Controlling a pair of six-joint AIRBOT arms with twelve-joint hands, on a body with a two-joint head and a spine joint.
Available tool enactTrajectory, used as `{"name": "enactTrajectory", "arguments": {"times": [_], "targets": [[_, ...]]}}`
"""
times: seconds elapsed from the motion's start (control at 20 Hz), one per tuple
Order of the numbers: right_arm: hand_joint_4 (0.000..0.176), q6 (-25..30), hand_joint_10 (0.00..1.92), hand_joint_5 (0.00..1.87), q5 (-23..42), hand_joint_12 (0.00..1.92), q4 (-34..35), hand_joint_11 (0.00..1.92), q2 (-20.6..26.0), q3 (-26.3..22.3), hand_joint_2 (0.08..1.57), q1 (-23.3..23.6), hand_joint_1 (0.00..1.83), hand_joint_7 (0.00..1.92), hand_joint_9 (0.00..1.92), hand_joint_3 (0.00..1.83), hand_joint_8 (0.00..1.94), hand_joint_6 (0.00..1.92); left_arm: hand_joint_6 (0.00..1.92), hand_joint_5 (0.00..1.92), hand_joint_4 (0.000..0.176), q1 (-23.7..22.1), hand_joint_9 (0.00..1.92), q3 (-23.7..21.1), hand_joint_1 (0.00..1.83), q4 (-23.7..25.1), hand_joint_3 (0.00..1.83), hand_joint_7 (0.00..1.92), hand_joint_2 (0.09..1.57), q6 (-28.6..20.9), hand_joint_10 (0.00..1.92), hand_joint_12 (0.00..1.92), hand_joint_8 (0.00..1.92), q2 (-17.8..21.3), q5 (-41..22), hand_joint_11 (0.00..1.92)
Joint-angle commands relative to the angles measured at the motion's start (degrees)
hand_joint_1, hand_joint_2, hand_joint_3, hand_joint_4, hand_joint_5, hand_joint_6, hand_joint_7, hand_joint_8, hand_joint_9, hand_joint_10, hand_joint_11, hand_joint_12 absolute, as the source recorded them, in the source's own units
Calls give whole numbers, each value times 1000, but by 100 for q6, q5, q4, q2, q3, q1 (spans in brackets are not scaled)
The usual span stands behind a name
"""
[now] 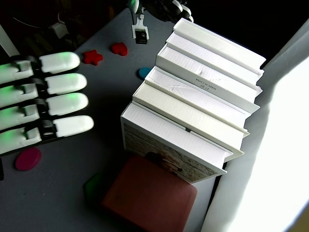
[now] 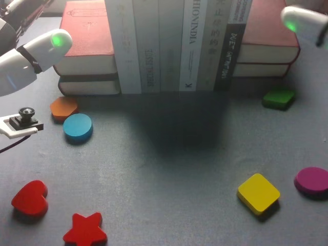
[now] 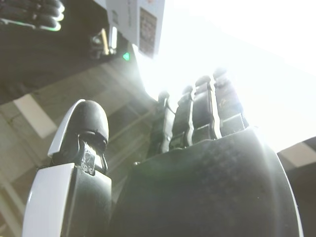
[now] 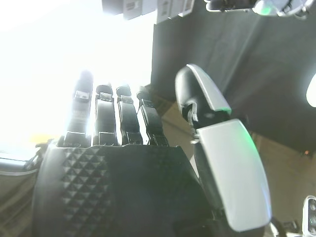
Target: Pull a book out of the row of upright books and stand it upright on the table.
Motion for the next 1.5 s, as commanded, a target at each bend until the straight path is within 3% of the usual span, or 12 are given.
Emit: {"name": "enactTrajectory", "arguments": {"times": [0.0,0.2,0.3,0.45,0.6,0.65,0.85,0.95,1.05,1.15,1.3,1.45], "targets": [[0,-47,0,8,296,0,64,0,-40,45,1385,208,325,0,0,0,0,3,0,152,20,-12,0,34,326,-103,0,28,1351,-20,0,209,2,31,-621,0],[0,-208,0,84,-881,0,-483,0,-421,378,1399,1168,200,0,0,1,0,32,1,152,30,23,0,39,358,-131,0,3,1343,-21,0,120,0,28,-633,0],[2,-257,0,122,-1230,0,-614,0,-585,502,1392,1422,165,0,0,0,0,44,1,152,53,34,0,42,340,-142,0,6,1337,-21,0,233,0,25,-632,0],[0,-323,0,190,-1656,0,-712,0,-798,675,1391,1689,97,0,0,0,0,60,2,150,45,34,11,52,358,-143,0,18,1348,-22,2,449,0,20,-604,0],[0,-343,0,326,-2016,0,-831,0,-975,819,1400,1837,120,0,0,2,0,112,4,158,35,36,8,53,381,-141,2,24,1353,-22,0,458,2,18,-601,0],[0,-359,0,407,-2072,0,-855,0,-993,827,1400,1849,156,0,0,1,0,148,2,162,22,36,12,55,372,-137,2,34,1356,-22,1,413,2,17,-602,0],[0,-394,0,499,-2215,0,-938,0,-1083,865,1395,1882,169,0,0,0,0,197,5,179,30,36,20,56,367,-132,0,44,1352,-22,3,402,3,13,-604,0],[0,-393,0,588,-2222,0,-987,0,-1086,830,1399,1883,170,12,0,1,4,239,1,176,46,37,16,56,347,-133,0,35,1348,-24,1,390,1,12,-607,0],[0,-393,0,596,-2076,0,-1020,0,-1086,689,1404,1883,147,63,0,0,0,585,0,175,39,52,24,56,336,-141,3,48,1357,-39,2,400,4,13,-631,0],[0,-393,0,540,-1843,0,-1034,0,-982,512,1402,1832,141,82,0,0,3,792,0,169,47,59,22,48,333,-143,0,46,1350,-41,1,401,3,14,-648,0],[0,-393,0,567,-1434,0,-1126,0,-730,190,1395,1649,191,120,0,1,9,771,0,165,54,102,3,28,344,-179,0,26,1348,-41,0,397,0,24,-691,0],[0,-393,0,583,-919,0,-1125,0,-456,-115,1399,1272,277,125,0,1,8,787,2,158,48,139,0,19,334,-218,0,17,1349,-42,0,345,3,24,-719,0]]}}
